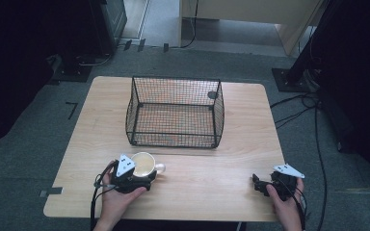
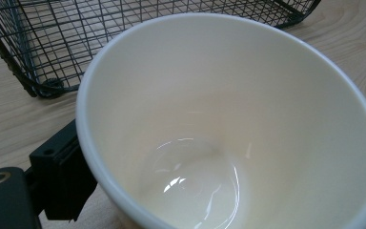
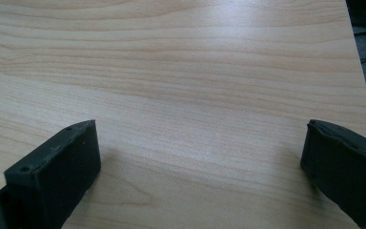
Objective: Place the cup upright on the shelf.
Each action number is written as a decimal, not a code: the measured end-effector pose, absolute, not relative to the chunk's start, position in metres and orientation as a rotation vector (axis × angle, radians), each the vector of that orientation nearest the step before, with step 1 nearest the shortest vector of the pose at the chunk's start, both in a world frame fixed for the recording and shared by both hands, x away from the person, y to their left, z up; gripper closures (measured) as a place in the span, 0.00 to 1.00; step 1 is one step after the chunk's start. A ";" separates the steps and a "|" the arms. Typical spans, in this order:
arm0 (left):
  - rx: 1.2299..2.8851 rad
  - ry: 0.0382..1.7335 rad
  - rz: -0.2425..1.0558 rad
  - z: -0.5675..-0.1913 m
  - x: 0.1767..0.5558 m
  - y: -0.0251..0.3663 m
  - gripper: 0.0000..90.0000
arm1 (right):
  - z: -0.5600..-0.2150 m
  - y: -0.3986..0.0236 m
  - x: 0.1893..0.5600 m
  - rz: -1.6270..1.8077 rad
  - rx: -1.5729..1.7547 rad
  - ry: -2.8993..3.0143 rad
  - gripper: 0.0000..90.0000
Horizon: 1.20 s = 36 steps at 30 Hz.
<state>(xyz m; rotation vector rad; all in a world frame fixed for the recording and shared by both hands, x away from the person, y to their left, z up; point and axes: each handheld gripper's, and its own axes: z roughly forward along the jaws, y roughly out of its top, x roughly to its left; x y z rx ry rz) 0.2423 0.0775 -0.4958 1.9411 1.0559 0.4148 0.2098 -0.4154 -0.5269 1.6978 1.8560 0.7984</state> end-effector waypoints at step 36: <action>1.923 1.000 0.443 -0.482 0.242 0.071 0.11 | -0.527 -0.415 0.210 0.798 1.698 1.856 0.00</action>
